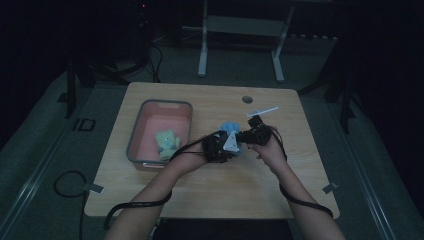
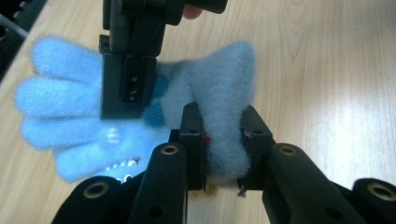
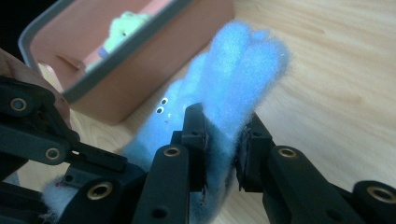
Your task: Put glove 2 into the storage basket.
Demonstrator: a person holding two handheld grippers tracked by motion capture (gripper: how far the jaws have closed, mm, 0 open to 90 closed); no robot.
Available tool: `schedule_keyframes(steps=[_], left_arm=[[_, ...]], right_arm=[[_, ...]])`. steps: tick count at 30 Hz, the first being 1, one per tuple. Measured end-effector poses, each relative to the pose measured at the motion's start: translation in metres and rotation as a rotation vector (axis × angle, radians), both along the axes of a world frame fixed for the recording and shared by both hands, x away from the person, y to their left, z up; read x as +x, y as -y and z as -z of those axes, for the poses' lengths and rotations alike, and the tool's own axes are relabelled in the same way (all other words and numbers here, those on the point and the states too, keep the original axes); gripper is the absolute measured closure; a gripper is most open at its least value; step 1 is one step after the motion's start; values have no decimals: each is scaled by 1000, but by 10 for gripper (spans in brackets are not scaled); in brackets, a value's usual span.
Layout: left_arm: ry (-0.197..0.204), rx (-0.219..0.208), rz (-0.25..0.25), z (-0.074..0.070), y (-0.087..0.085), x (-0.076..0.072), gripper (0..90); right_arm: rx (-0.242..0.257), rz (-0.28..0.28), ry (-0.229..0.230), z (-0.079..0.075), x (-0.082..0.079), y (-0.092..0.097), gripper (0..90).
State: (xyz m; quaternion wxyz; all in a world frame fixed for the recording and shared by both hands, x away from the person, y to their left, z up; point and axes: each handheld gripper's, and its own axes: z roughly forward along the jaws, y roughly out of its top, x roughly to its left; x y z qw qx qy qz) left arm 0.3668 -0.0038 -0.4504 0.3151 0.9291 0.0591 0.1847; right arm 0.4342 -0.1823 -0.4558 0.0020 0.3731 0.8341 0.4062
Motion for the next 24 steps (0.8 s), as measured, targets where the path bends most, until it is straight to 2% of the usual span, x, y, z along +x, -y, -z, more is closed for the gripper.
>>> schedule_keyframes(steps=[3,4,9,13,24], left_arm=[[3,1,-4,-2,-3,0,758],[6,2,-18,-8,-13,0,758],[6,3,-40,-15,-28,-1,758],[5,10,-57,-18,-41,-2,758],[8,60,-91,-25,-76,-2,758]], right_arm=[[4,-4,1,-3,1,-3,763],[0,-18,13,-10,2,-15,764],[8,-39,21,-16,5,-29,765],[4,-65,25,-20,8,-47,764],[9,-105,23,-23,13,-88,764]])
